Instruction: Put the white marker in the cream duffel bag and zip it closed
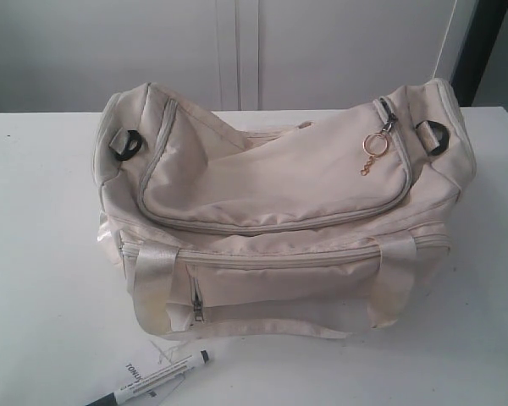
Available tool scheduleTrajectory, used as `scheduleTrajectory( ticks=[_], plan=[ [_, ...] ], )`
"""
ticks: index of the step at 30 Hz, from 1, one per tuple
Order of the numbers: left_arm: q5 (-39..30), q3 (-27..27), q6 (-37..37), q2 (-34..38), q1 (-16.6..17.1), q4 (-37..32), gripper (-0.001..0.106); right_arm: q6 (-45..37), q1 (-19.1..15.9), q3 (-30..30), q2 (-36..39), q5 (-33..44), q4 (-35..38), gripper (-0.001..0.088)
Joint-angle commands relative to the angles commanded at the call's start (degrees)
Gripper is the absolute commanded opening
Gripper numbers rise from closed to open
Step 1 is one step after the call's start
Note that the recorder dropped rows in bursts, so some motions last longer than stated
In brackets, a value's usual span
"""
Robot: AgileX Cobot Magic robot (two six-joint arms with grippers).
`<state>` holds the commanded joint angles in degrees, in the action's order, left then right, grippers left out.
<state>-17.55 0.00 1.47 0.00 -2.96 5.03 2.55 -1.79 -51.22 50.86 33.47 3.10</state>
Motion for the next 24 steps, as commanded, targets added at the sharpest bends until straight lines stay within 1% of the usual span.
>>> scheduleTrajectory(
  ticks=[4,17,22,24],
  plan=[
    [0.0,0.0,0.0,0.0,0.0,0.0,0.0,0.0,0.0,-1.2,2.1,0.1,0.0,0.0],
    [0.0,0.0,0.0,0.0,0.0,0.0,0.0,-1.3,0.0,-11.1,13.4,6.7,0.1,0.0],
    [0.0,0.0,0.0,0.0,0.0,0.0,0.0,-1.4,0.0,-14.5,17.7,7.2,0.6,0.0],
    [0.0,0.0,0.0,0.0,0.0,0.0,0.0,-3.4,0.0,-15.8,19.4,7.2,2.4,0.0]
  ],
)
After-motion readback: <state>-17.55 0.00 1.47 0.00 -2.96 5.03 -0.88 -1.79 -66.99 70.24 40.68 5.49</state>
